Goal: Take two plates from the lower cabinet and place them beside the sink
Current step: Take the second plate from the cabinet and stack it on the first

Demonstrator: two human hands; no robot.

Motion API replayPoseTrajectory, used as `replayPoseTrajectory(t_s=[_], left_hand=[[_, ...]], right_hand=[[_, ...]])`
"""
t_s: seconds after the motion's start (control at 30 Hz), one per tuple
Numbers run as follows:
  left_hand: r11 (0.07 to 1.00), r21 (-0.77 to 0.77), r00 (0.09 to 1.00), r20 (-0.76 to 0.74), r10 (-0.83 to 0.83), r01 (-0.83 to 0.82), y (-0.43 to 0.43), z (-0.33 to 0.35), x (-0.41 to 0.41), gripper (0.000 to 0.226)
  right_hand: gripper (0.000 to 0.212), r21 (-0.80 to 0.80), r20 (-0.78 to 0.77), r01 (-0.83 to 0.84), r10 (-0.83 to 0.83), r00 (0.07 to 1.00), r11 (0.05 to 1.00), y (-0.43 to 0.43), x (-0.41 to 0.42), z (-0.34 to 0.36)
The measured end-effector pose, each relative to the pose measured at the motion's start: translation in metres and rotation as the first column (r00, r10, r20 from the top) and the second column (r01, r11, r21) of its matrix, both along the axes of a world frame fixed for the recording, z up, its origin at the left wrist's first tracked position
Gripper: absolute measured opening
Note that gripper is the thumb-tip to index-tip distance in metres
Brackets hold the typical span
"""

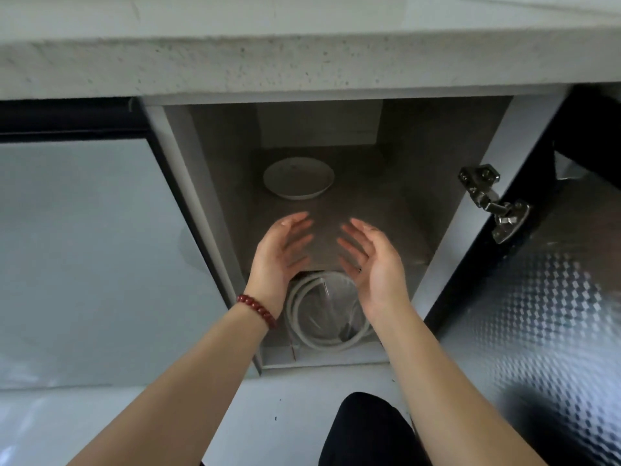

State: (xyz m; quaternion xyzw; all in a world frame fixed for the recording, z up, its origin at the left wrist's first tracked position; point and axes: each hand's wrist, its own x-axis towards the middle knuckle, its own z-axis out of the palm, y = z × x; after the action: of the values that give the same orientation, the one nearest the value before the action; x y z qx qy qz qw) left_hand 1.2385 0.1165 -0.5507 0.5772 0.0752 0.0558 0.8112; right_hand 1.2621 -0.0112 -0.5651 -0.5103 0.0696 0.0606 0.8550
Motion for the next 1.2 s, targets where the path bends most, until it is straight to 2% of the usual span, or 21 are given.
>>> replayPoseTrajectory(t_s=[0.13,0.3,0.4,0.63,0.97,1.1,1.17,1.2], left_hand=[[0.999,-0.011,0.999,0.009,0.031,-0.031,0.003,-0.005,0.008,0.043],[0.997,0.009,0.997,0.016,0.07,-0.071,0.01,-0.017,0.02,0.03],[0.997,0.012,0.997,0.016,0.07,-0.07,0.016,-0.021,0.028,0.033],[0.991,-0.111,0.997,-0.029,0.074,-0.077,0.026,-0.035,0.06,0.037],[0.988,-0.126,0.995,-0.03,0.091,-0.094,0.039,-0.051,0.088,0.04],[0.993,-0.084,0.996,-0.022,0.084,-0.086,0.04,-0.059,0.091,0.039],[0.993,0.01,0.993,0.002,0.12,-0.12,0.039,-0.065,0.095,0.035],[0.982,0.116,0.989,0.041,0.144,-0.148,0.038,-0.067,0.098,0.033]], right_hand=[[0.025,-0.028,0.015,-0.039,0.039,0.999,0.999,0.005,0.012,-0.009],[0.025,-0.045,0.054,-0.049,0.051,0.997,0.998,0.017,0.032,-0.019],[0.024,-0.027,0.06,-0.04,0.041,0.997,0.999,0.023,0.044,-0.024],[0.026,0.043,0.055,-0.008,0.006,0.998,0.999,0.031,0.069,-0.041],[0.03,0.037,0.052,0.002,-0.004,0.999,0.999,0.039,0.095,-0.054],[0.029,0.026,0.041,-0.004,0.003,0.999,1.0,0.04,0.096,-0.059],[0.029,0.038,0.039,0.001,-0.003,0.999,0.999,0.036,0.094,-0.062],[0.03,0.046,0.043,0.008,-0.01,0.999,0.999,0.033,0.093,-0.064]])
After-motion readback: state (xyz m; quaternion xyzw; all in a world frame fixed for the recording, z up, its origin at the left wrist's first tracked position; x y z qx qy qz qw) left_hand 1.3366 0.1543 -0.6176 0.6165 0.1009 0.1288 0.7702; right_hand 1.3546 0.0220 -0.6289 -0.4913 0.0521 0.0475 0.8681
